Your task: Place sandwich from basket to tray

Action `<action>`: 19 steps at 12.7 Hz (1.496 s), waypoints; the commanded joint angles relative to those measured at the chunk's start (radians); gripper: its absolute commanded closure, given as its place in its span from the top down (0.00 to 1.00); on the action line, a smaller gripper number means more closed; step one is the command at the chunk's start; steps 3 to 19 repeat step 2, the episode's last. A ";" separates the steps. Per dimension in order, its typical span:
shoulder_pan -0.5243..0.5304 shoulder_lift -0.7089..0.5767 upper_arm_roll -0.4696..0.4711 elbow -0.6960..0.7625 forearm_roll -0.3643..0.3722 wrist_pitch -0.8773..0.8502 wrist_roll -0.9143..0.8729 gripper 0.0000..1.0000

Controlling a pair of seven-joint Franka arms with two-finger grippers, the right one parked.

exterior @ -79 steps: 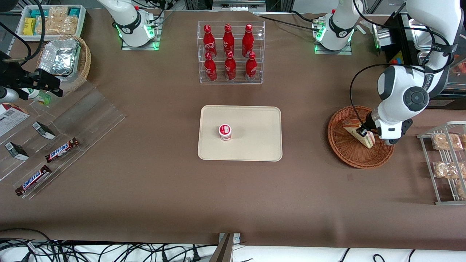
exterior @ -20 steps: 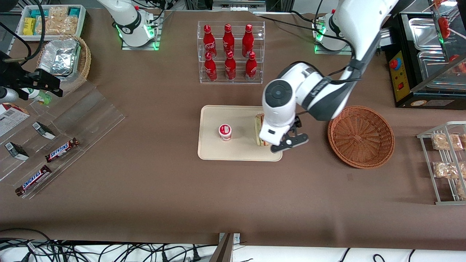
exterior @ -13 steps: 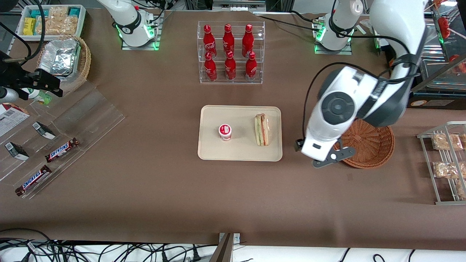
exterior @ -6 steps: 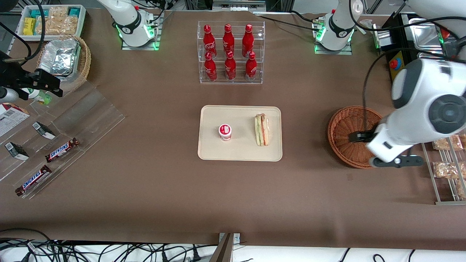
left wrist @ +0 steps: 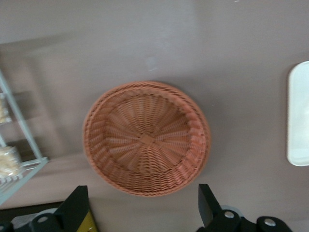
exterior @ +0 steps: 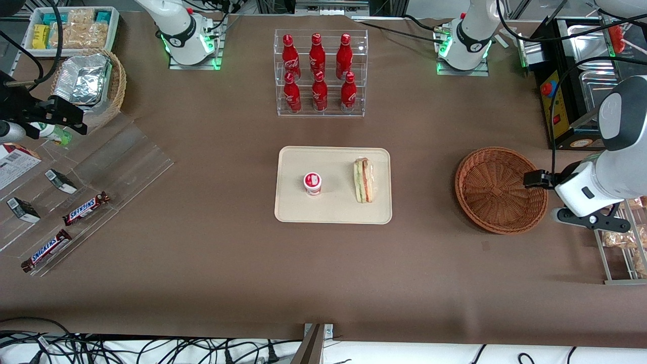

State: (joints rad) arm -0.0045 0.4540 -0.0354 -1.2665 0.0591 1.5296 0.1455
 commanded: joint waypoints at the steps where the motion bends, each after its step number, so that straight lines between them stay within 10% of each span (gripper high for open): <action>1: -0.009 -0.015 0.018 -0.005 -0.059 -0.013 0.031 1.00; 19: -0.009 -0.015 0.017 -0.005 -0.059 -0.013 0.031 1.00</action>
